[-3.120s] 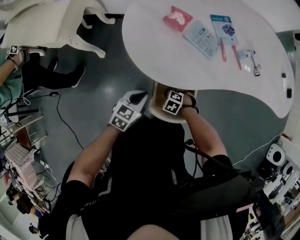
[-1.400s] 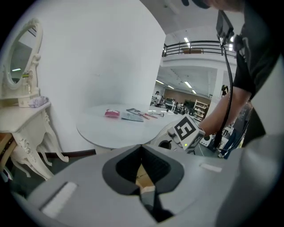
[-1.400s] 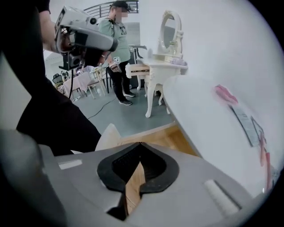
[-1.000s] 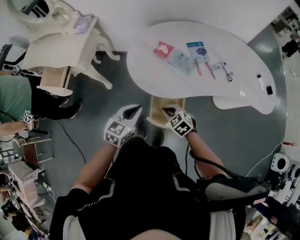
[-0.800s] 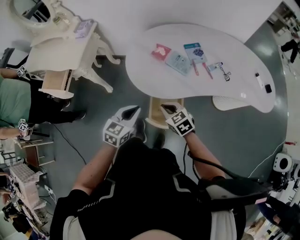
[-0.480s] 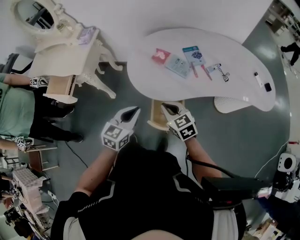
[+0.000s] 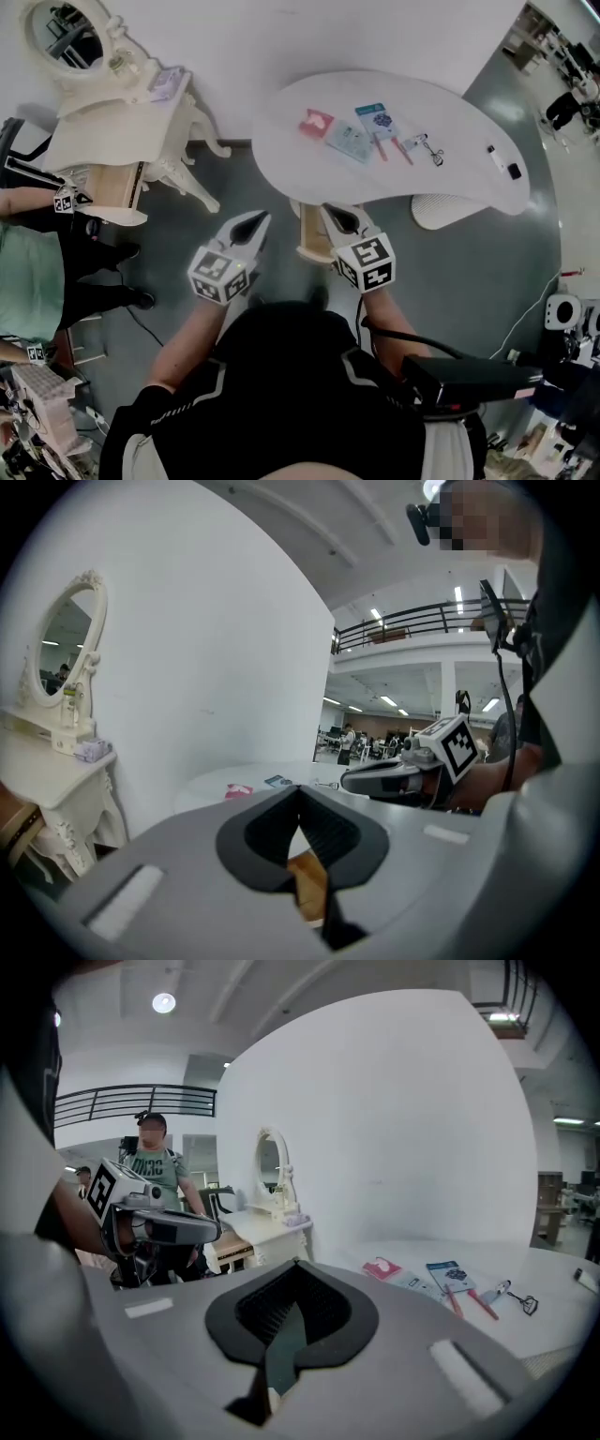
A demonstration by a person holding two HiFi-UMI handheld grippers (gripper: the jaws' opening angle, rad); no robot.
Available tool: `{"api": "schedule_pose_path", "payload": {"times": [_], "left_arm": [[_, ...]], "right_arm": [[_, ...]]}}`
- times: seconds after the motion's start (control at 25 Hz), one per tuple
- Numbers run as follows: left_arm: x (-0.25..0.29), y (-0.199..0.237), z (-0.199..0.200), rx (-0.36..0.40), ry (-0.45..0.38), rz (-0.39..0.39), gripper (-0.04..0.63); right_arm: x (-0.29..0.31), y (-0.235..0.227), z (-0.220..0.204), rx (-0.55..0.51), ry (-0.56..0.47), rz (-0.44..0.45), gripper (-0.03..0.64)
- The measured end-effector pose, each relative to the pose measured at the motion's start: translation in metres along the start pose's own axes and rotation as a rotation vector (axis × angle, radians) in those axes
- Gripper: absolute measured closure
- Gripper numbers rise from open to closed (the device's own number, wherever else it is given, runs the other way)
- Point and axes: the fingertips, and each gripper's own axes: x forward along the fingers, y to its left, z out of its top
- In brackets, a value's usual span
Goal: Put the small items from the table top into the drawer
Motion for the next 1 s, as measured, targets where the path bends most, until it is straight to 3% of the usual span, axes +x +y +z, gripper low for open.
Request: {"api": "schedule_pose_path", "payload": {"times": [0.16, 0.4, 0.6, 0.76, 0.88, 1.0], "left_arm": [[-0.021, 0.009, 0.011, 0.052, -0.027, -0.002, 0.595], [-0.047, 0.012, 0.029, 0.251, -0.049, 0.035, 0.594], [-0.062, 0.019, 0.052, 0.176, -0.141, 0.047, 0.594], [-0.074, 0.039, 0.065, 0.203, -0.181, 0.121, 0.595], [-0.076, 0.046, 0.067, 0.171, -0.185, 0.104, 0.595], [-0.072, 0.038, 0.071, 0.172, -0.198, 0.036, 0.594]], "right_arm": [[-0.006, 0.012, 0.018, 0.011, -0.059, -0.075, 0.615], [-0.019, 0.030, 0.054, 0.063, -0.210, -0.151, 0.615], [-0.025, 0.037, 0.070, 0.042, -0.224, -0.207, 0.617], [-0.028, 0.040, 0.073, 0.033, -0.230, -0.221, 0.617], [-0.028, 0.039, 0.073, 0.041, -0.227, -0.229, 0.617], [-0.029, 0.036, 0.075, 0.025, -0.224, -0.253, 0.617]]}}
